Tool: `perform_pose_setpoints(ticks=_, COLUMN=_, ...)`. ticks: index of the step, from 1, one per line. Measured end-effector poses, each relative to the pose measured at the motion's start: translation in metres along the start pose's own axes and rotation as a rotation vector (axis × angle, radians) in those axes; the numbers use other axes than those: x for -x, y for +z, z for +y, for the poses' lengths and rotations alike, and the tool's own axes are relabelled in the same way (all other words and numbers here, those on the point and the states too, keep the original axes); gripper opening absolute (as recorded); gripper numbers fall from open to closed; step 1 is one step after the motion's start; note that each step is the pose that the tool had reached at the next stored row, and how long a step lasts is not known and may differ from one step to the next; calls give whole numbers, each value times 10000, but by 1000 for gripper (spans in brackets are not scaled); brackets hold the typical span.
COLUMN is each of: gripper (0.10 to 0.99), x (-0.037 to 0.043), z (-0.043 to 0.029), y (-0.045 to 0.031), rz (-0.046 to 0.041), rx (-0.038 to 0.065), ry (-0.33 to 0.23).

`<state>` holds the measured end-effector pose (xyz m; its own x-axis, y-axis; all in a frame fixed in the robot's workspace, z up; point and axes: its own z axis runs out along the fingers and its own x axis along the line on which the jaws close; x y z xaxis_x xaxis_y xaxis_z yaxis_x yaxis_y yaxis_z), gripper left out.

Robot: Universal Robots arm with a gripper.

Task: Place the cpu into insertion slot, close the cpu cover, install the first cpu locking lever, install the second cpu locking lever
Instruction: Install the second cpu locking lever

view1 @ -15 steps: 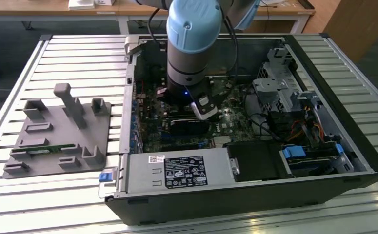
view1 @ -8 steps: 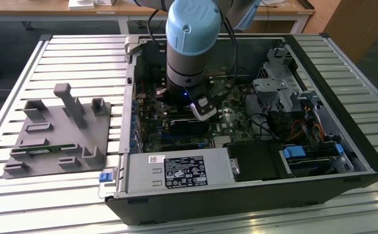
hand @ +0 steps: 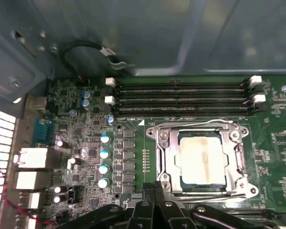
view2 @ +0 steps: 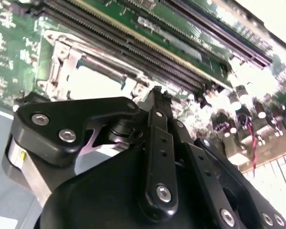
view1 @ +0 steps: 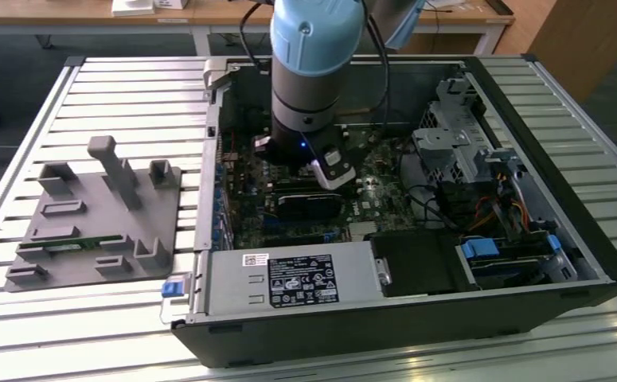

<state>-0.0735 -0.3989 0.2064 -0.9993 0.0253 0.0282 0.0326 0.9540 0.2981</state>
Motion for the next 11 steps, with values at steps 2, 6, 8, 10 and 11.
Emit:
perform_pose_setpoints(ticks=2, gripper=106, x=-1, z=13, y=-42, rz=0, rx=0, ry=0)
perform_pose_setpoints(ticks=6, gripper=106, x=-4, z=41, y=-129, rz=0, rx=0, ry=0)
perform_pose_setpoints(ticks=8, gripper=106, x=-5, z=55, y=-172, rz=0, rx=-1, ry=-1)
perform_pose_setpoints(ticks=10, gripper=106, x=-6, z=71, y=-216, rz=1, rx=-1, ry=-2)
perform_pose_setpoints(ticks=11, gripper=106, x=-7, z=77, y=-234, rz=1, rx=-3, ry=-1)
